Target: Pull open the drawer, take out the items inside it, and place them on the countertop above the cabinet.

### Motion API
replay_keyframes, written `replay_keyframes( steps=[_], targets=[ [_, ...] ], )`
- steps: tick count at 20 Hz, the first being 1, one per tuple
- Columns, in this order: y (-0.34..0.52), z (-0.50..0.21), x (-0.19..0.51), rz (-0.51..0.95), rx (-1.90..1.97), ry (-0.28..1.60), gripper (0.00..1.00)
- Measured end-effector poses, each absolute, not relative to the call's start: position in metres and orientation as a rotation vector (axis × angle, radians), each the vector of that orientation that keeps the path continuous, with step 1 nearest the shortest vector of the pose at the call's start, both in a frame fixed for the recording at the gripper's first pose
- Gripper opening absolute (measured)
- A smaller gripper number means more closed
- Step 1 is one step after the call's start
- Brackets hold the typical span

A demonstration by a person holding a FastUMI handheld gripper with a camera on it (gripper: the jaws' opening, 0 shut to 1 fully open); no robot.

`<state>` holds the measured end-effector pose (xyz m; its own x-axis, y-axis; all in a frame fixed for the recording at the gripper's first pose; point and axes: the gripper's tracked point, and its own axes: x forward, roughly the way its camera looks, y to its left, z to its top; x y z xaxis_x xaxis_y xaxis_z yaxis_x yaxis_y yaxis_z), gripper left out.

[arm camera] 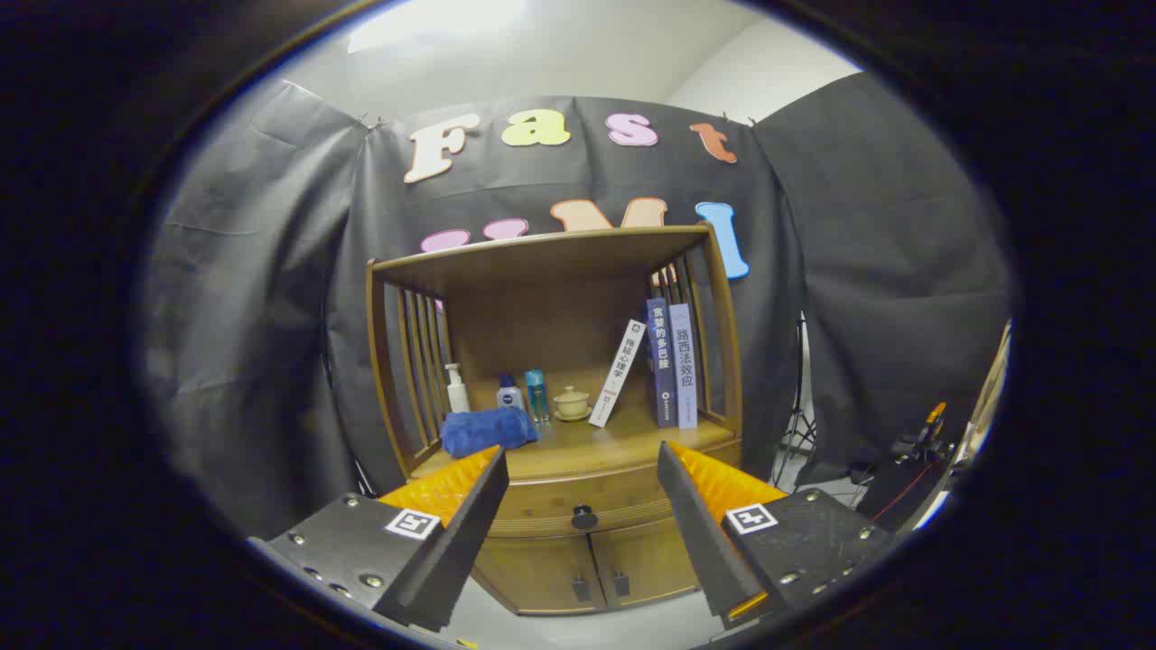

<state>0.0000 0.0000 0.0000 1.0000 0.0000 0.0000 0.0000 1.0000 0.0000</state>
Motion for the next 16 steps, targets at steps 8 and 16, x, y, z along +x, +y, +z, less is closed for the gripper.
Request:
replay_keyframes(
  steps=[8,16],
  targets=[
    [-0.013,0.007,-0.005,-0.014,-0.023,-0.046,0.99],
    [-0.004,-0.015,0.001,0.010,-0.017,-0.016,0.99]
  ],
)
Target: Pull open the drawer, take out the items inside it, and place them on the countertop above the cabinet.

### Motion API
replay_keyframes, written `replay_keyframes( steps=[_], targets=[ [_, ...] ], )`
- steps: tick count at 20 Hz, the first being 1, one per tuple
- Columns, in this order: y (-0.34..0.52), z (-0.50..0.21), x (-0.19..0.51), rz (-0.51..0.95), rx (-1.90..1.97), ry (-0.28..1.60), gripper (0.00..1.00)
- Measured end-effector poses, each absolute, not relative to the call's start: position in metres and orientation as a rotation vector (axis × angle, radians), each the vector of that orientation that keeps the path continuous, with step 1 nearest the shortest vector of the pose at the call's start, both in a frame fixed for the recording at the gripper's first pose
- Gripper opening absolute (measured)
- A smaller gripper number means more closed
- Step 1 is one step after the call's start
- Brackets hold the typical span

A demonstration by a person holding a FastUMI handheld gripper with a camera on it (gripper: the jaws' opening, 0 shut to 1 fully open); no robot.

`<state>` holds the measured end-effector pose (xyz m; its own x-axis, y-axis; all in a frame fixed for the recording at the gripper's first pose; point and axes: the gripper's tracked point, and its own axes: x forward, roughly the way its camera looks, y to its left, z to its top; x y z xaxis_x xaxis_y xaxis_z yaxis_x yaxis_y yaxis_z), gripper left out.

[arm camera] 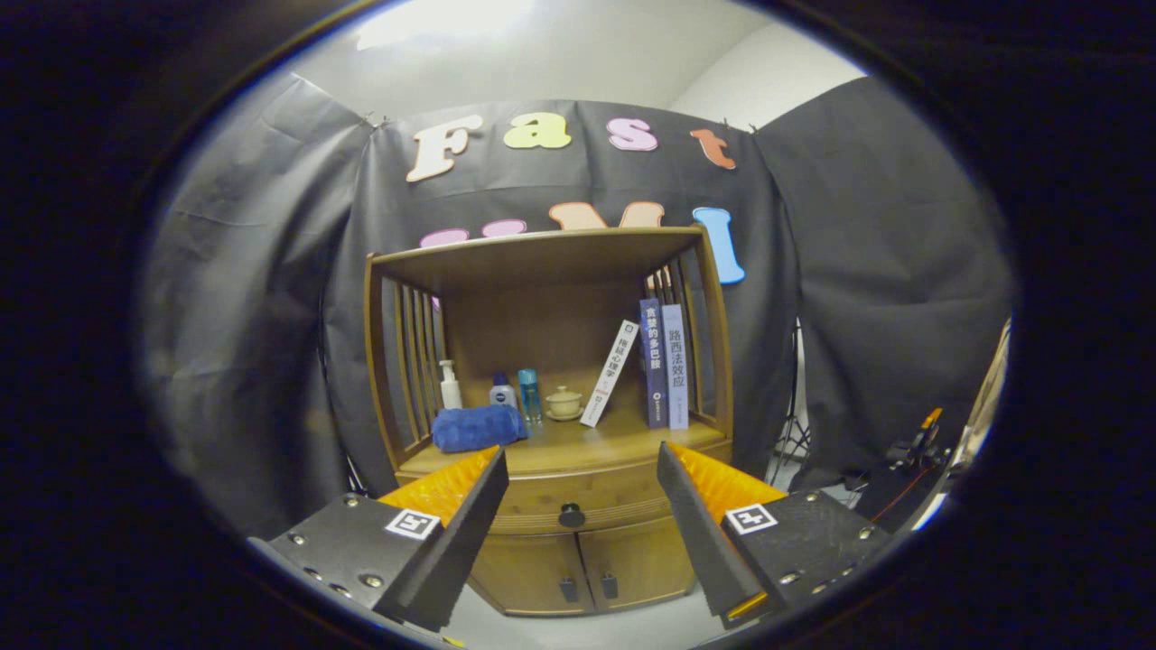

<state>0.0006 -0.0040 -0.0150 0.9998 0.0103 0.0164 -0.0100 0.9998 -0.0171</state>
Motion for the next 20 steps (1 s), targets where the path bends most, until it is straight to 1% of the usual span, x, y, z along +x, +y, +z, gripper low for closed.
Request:
replay_keyframes(
  steps=[4,9,15,17,20],
  targets=[
    [-0.010,-0.043,0.013,-0.006,-0.029,0.024,0.99],
    [0.001,-0.093,0.048,0.034,-0.026,0.082,0.99],
    [0.011,-0.168,0.124,0.079,-0.093,0.126,1.00],
    [-0.001,-0.202,0.150,0.058,-0.128,0.183,0.99],
    [-0.001,-0.235,0.179,0.067,-0.129,0.224,1.00]
  ],
)
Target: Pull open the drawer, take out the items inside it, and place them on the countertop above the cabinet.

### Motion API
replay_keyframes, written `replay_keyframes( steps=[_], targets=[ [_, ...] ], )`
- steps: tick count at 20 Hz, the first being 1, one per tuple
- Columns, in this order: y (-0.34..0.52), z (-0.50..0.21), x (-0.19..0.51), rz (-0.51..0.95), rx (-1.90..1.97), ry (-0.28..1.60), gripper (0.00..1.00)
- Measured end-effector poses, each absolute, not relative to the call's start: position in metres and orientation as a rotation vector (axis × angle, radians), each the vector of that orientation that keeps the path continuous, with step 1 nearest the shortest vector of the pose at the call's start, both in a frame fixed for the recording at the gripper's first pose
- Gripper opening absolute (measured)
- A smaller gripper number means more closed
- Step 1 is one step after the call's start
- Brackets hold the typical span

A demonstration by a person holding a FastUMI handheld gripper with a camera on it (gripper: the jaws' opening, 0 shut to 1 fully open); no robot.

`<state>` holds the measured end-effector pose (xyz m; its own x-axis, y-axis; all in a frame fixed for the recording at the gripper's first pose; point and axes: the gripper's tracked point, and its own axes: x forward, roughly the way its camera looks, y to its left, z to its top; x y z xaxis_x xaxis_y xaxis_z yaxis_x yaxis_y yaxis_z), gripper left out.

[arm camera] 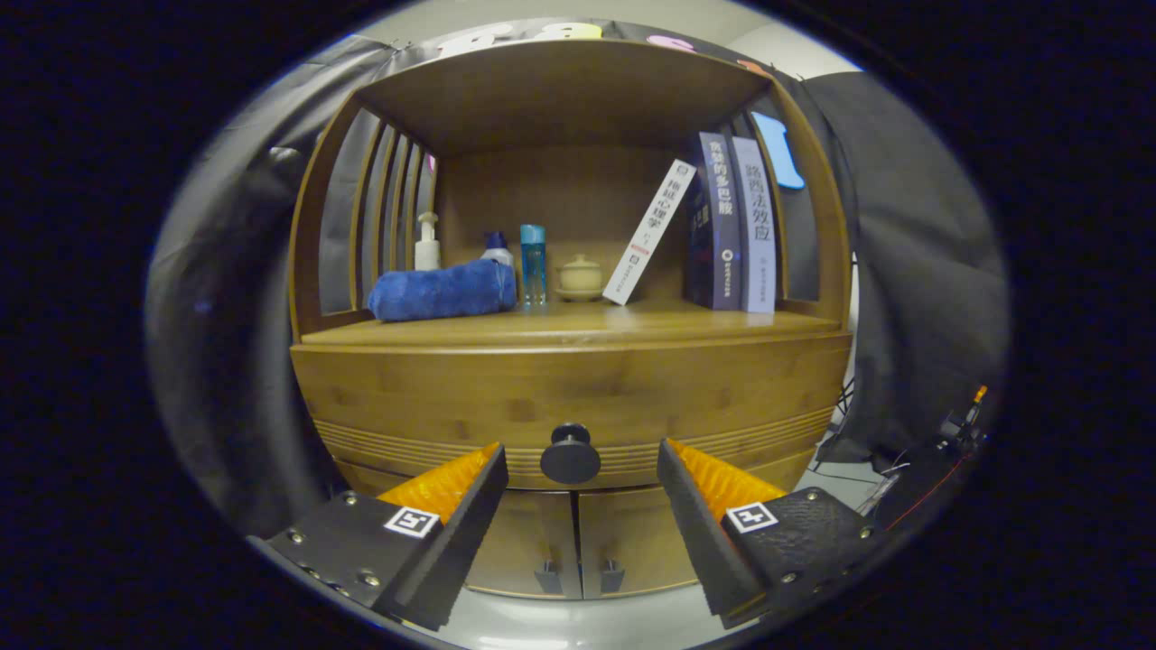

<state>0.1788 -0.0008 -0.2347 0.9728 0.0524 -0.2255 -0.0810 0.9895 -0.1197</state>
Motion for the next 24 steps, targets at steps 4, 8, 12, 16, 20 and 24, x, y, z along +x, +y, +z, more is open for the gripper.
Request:
replay_keyframes(
  steps=[4,8,12,16,20,24],
  targets=[
    [0.002,-0.241,0.199,0.074,-0.076,0.221,1.00],
    [0.012,-0.245,0.218,0.091,-0.089,0.200,0.57],
    [0.012,-0.249,0.219,0.111,-0.007,0.193,0.47],
    [0.012,-0.245,0.221,0.104,0.139,0.189,0.43],
    [0.008,-0.243,0.215,0.114,-0.108,0.198,0.33],
    [0.008,-0.243,0.195,0.120,-0.192,0.192,0.26]
  ],
)
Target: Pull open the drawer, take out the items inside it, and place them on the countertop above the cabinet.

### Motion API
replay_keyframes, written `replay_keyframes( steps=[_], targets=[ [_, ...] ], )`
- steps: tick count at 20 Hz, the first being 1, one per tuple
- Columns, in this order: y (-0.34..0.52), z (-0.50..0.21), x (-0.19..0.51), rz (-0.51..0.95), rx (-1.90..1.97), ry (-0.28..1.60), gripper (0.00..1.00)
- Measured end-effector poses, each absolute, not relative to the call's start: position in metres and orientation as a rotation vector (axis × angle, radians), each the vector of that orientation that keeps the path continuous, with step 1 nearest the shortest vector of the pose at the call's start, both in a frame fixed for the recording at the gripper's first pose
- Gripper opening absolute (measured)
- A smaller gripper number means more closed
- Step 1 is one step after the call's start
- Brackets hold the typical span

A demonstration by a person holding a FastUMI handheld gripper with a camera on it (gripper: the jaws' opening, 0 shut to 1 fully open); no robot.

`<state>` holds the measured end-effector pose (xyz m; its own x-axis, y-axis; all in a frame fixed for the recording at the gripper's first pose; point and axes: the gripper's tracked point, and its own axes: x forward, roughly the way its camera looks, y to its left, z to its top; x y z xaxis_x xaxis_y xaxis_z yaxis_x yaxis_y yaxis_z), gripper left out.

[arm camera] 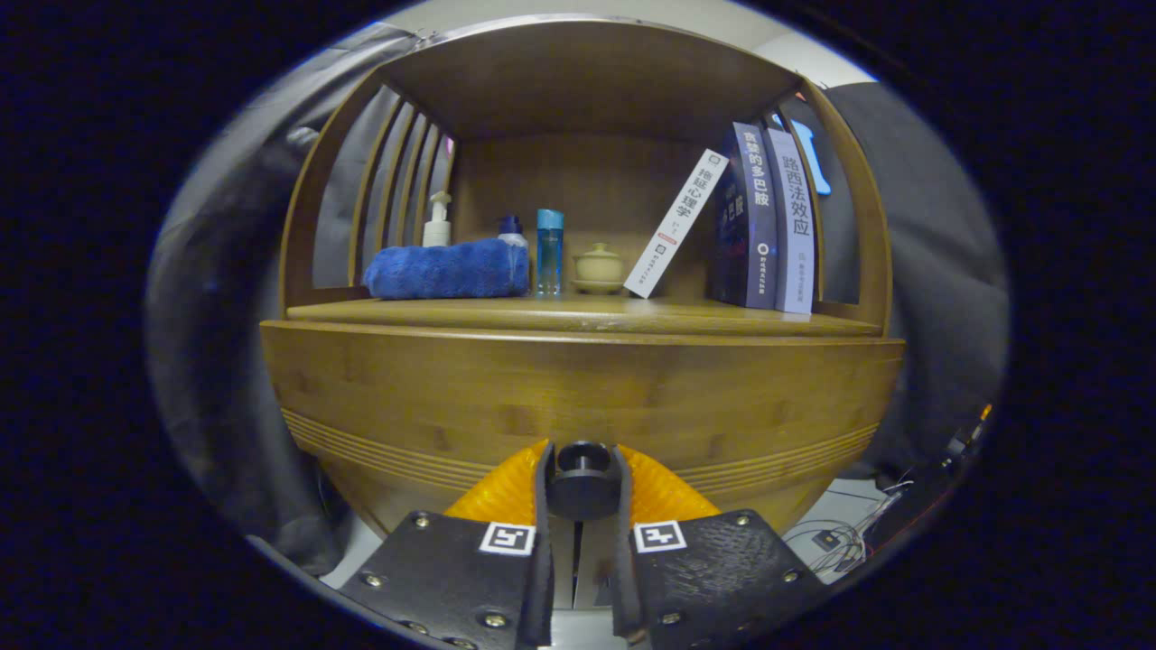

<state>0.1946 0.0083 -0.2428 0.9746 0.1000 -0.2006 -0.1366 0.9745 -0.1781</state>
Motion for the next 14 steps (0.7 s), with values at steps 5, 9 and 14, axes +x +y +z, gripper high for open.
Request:
replay_keyframes(
  steps=[5,9,14],
  targets=[
    [-0.001,-0.240,0.147,0.095,-0.165,0.200,0.26],
    [0.000,-0.247,0.109,0.084,-0.186,0.247,0.26],
    [-0.004,-0.247,0.086,0.094,-0.232,0.274,0.26]
  ],
)
